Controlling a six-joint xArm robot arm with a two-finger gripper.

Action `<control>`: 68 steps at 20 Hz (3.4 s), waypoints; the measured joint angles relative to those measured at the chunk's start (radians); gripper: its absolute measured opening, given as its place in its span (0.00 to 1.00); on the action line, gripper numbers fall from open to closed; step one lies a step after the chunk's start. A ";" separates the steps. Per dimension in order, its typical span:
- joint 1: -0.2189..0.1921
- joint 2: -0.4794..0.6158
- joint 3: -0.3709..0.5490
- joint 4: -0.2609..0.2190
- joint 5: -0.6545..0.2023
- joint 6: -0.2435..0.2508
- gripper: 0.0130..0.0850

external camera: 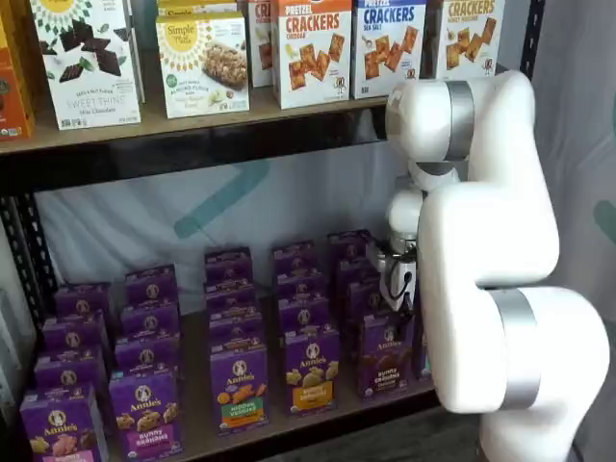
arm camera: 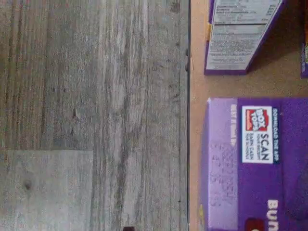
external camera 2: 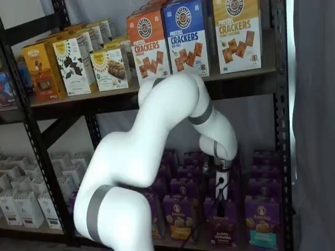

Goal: Pick up the purple box with a brown patch in the center, on the bottom shelf, the fifth box from the left

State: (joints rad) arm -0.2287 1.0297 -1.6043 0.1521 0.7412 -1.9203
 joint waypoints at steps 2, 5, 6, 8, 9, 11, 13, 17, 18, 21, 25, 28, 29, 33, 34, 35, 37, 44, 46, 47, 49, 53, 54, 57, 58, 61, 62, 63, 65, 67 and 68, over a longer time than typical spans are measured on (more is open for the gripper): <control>0.002 0.009 -0.012 0.001 0.005 0.001 1.00; 0.003 0.021 -0.022 -0.013 -0.009 0.015 1.00; 0.003 0.026 -0.028 -0.013 -0.010 0.014 1.00; 0.002 0.031 -0.031 -0.012 -0.011 0.012 1.00; 0.001 0.034 -0.036 -0.012 -0.007 0.011 0.94; -0.001 0.039 -0.043 -0.007 0.006 0.005 0.89; -0.003 0.041 -0.047 -0.005 0.012 0.002 0.83; -0.003 0.042 -0.047 -0.003 0.014 0.000 0.72; -0.003 0.041 -0.046 -0.003 0.014 -0.001 0.67; -0.004 0.039 -0.044 -0.002 0.014 -0.002 0.61; -0.005 0.037 -0.037 -0.004 0.003 -0.002 0.44; -0.006 0.037 -0.034 -0.009 -0.005 0.002 0.44; -0.005 0.037 -0.033 -0.015 -0.012 0.008 0.44; -0.003 0.045 -0.040 -0.023 -0.012 0.016 0.44; -0.003 0.047 -0.044 -0.025 -0.006 0.018 0.39; -0.002 0.048 -0.046 -0.023 -0.003 0.017 0.39; -0.001 0.049 -0.048 -0.020 0.002 0.015 0.33; 0.001 0.043 -0.028 -0.033 -0.033 0.027 0.22; 0.000 0.041 -0.027 -0.032 -0.032 0.026 0.22; 0.000 0.039 -0.024 -0.031 -0.030 0.025 0.22; -0.002 0.029 -0.013 -0.025 -0.026 0.017 0.22; -0.012 -0.032 0.063 0.074 -0.030 -0.076 0.22; -0.016 -0.055 0.091 0.092 -0.028 -0.096 0.22; -0.026 -0.114 0.156 0.096 0.004 -0.112 0.22; -0.029 -0.133 0.178 0.095 0.011 -0.114 0.22; -0.032 -0.192 0.256 0.098 0.016 -0.125 0.22; -0.033 -0.214 0.285 0.102 0.011 -0.130 0.22; -0.032 -0.240 0.323 0.109 0.004 -0.137 0.22; -0.028 -0.289 0.392 0.125 -0.016 -0.150 0.22; -0.022 -0.338 0.460 0.150 -0.038 -0.168 0.22; -0.018 -0.362 0.493 0.163 -0.048 -0.177 0.22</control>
State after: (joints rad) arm -0.2465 0.6675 -1.1116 0.3146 0.6933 -2.0970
